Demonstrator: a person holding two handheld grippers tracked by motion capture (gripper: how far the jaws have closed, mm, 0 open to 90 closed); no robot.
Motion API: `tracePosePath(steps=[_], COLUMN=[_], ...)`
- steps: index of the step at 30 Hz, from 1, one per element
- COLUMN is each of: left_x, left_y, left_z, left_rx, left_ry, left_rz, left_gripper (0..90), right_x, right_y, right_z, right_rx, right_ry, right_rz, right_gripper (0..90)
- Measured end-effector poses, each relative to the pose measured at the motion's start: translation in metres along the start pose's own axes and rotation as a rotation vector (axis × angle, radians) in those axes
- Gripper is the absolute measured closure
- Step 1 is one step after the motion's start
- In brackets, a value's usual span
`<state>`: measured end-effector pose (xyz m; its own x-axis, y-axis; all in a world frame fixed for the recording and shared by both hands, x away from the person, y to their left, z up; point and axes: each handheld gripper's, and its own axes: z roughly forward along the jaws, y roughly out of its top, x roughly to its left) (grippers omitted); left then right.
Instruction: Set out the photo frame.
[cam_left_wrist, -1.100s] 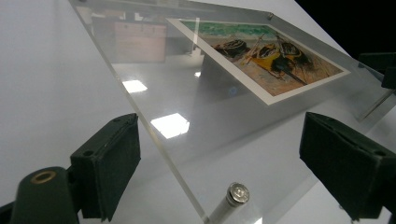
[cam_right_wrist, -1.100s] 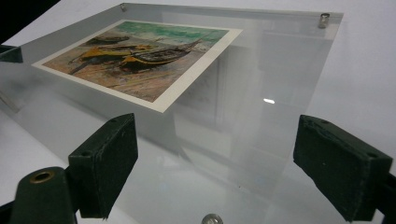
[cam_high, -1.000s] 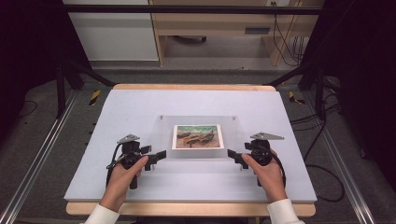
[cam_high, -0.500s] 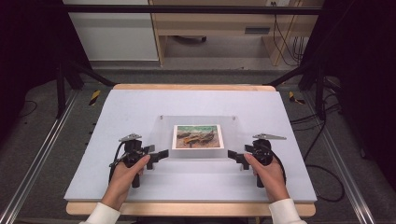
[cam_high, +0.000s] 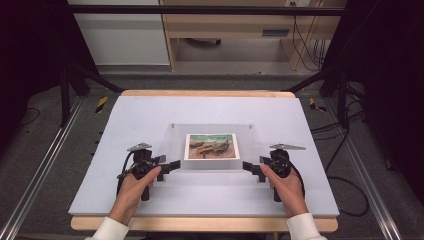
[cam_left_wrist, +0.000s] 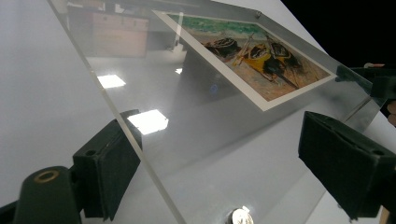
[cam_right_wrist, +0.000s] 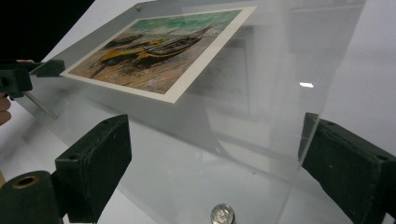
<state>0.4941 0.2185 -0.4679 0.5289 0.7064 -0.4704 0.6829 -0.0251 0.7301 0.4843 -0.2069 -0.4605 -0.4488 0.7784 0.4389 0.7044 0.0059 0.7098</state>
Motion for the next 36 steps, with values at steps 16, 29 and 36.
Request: tracePosePath(steps=[16,29,36], left_x=[0.007,0.011,0.007], left_y=[0.014,0.019,0.019], left_z=[0.007,0.010,0.007], left_rx=[0.020,0.007,0.004], left_ry=[0.021,0.029,0.043], left_rz=[0.004,0.011,0.030], left_gripper=[13.7,15.1,16.2], right_x=[-0.003,-0.008,-0.004], right_y=[0.008,0.015,0.014], right_z=[0.006,0.012,0.008], right_rx=[0.009,-0.004,-0.006], right_ry=[-0.002,0.000,-0.019], right_rz=[0.007,-0.013,-0.039], right_gripper=[11.5,12.9,14.1])
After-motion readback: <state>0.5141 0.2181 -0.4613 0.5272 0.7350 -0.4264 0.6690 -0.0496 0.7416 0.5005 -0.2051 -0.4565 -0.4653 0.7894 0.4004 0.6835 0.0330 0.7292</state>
